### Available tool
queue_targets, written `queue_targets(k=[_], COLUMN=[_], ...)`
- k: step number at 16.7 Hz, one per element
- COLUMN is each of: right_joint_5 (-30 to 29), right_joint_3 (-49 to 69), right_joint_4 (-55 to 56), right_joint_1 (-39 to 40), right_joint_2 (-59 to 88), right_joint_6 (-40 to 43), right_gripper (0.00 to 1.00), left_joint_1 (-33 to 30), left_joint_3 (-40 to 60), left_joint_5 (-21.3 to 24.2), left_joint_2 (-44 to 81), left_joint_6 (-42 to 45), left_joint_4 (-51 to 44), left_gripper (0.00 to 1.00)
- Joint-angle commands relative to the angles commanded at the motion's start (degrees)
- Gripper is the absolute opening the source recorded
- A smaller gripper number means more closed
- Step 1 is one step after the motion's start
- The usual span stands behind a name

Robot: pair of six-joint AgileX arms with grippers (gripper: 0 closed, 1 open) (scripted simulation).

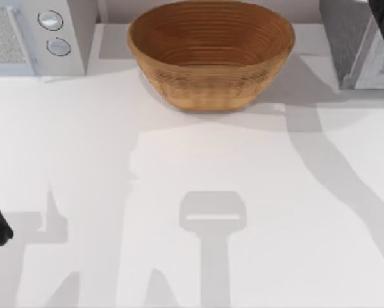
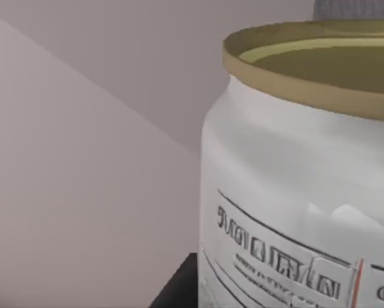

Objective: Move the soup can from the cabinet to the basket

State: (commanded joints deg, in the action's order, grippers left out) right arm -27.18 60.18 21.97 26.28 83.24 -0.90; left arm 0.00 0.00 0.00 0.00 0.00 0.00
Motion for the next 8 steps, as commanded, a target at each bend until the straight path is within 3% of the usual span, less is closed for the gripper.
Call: queue_targets(k=[8], right_joint_5=[-10.98], right_joint_3=[25.81], right_joint_4=[9.06], right_joint_1=[10.62], right_joint_2=[35.06], right_joint_6=[-0.4], right_gripper=[0.0], left_joint_1=[0.0], left_joint_3=[0.0], left_joint_5=[0.0], left_joint_2=[0.0], left_joint_6=[0.0], left_joint_4=[0.0], left_gripper=[1.0])
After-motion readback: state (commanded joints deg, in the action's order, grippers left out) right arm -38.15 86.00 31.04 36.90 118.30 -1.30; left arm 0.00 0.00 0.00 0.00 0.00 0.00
